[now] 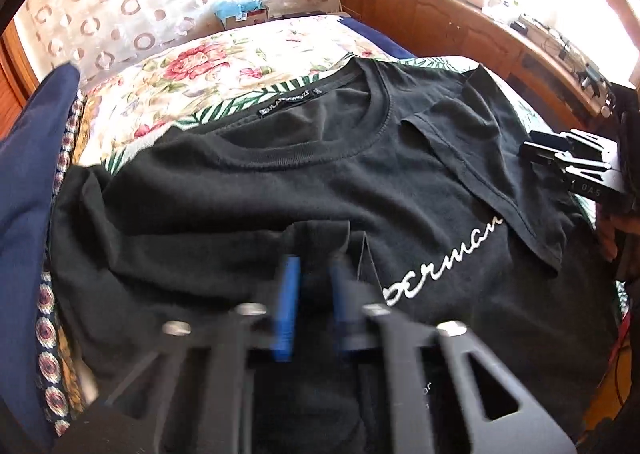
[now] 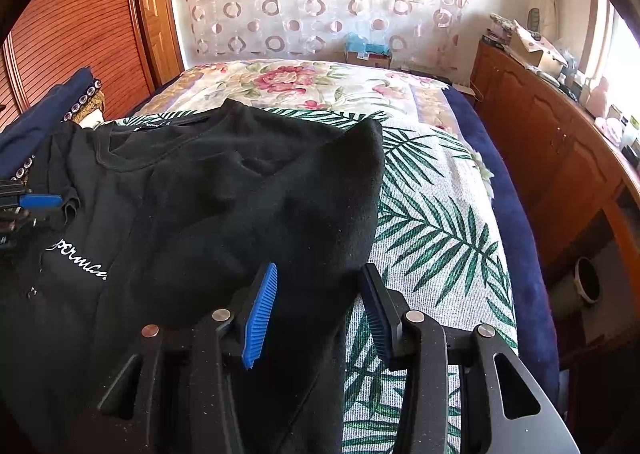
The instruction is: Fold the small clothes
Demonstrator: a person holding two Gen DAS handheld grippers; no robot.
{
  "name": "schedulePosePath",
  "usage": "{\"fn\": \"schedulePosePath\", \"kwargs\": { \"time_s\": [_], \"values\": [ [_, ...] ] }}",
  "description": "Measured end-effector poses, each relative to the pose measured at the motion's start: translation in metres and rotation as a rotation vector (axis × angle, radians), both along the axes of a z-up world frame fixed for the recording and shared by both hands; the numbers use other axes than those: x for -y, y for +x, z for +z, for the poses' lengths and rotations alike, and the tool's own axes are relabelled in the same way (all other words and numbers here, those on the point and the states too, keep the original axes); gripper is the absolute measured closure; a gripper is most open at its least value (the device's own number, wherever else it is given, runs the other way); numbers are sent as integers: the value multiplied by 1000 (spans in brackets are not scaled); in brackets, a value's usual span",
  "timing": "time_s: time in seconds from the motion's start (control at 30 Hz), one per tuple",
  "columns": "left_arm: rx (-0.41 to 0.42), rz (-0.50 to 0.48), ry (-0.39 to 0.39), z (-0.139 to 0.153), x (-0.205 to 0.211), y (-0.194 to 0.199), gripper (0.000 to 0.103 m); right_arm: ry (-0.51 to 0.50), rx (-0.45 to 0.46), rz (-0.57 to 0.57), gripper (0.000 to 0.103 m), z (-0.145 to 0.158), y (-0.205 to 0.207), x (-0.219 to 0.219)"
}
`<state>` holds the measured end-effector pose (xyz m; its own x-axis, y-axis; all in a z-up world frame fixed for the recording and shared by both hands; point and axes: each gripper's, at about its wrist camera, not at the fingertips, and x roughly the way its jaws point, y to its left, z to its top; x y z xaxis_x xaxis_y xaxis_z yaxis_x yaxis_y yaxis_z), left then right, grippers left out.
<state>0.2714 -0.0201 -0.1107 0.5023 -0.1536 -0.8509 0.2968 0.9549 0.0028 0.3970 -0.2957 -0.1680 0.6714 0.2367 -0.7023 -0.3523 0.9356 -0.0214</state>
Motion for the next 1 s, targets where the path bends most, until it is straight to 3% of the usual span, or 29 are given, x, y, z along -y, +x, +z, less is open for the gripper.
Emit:
{"fn": "schedulePosePath", "kwargs": {
  "time_s": [0.1,0.43,0.5,0.57,0.7,0.8,1.0],
  "values": [
    [52,-3,42,10,4,7,98,2,0,-2,58,0,0,0],
    [129,-1,67,54,7,46,97,3,3,-1,58,0,0,2],
    [109,-16,55,57,4,49,82,2,3,-1,58,0,0,2],
    [124,-23,28,65,-5,47,58,4,3,-1,58,0,0,2],
    [144,-10,20,80,-23,45,56,2,5,-2,58,0,0,2],
    [171,47,77,88,-43,45,56,-8,11,-3,58,0,-1,0],
    [106,83,194,76,-75,51,56,-22,20,-3,58,0,-1,-1]
  ]
}}
